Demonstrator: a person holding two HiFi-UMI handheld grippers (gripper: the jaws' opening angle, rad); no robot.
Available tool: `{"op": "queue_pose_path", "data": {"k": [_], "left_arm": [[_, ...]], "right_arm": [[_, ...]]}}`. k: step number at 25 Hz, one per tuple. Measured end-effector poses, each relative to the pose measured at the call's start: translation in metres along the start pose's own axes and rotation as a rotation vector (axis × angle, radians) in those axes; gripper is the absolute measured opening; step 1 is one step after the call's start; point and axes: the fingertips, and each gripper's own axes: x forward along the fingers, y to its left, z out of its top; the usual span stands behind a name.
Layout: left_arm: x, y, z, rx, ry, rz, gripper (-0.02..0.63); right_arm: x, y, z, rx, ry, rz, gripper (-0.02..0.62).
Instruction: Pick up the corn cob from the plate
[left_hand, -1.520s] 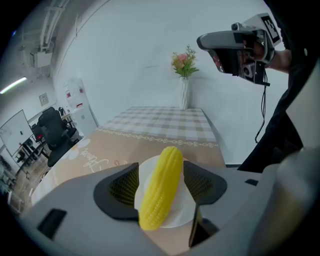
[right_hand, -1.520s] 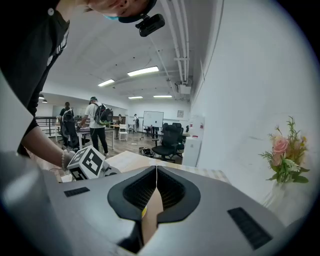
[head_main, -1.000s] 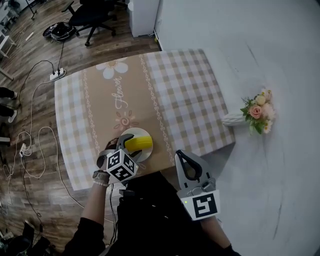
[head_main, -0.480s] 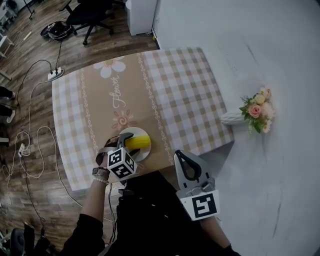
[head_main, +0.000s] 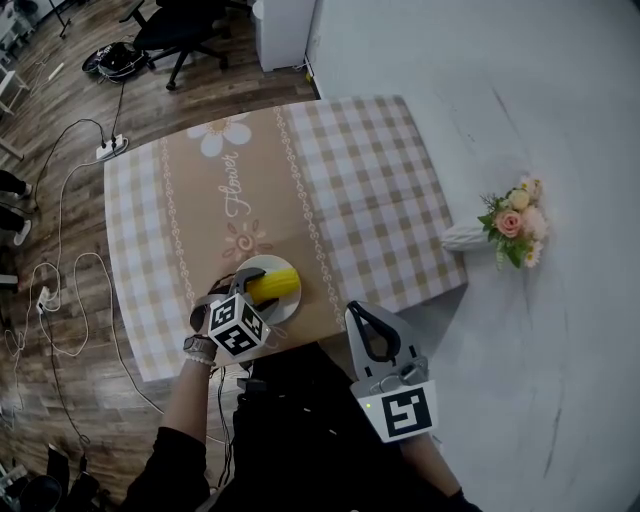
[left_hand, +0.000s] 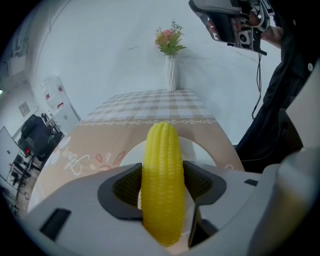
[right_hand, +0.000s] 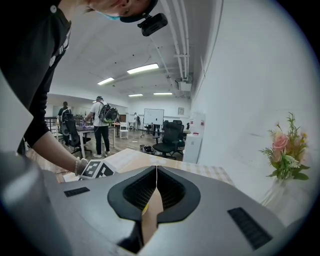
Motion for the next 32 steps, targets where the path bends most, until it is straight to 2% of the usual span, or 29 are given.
{"op": "queue_pose_path", "data": {"k": [5,12,17,32], "left_arm": [[0.000,-0.001,0.001,0.004,0.017,0.010,0.255],[0.000,0.000,0.002,-0.096,0.033,0.014,0.253],[-0.004,0.004,0.001,-0.109,0.044,0.056,0.253],[-0.041,0.011,0.021,-0.240,-0.080,0.112,0.253]], "right_arm": [[-0.003,-0.002,-0.001,-0.002,0.006,-0.001,0.041],[-0.003,0.001,-0.004,0.001,0.006,0.014,0.041],[-0.001,0.004,-0.002,-0.010,0.004,0.031,0.041],[0.011,0.015,0.012,-0.058,-0.029,0.096,0.041]]}}
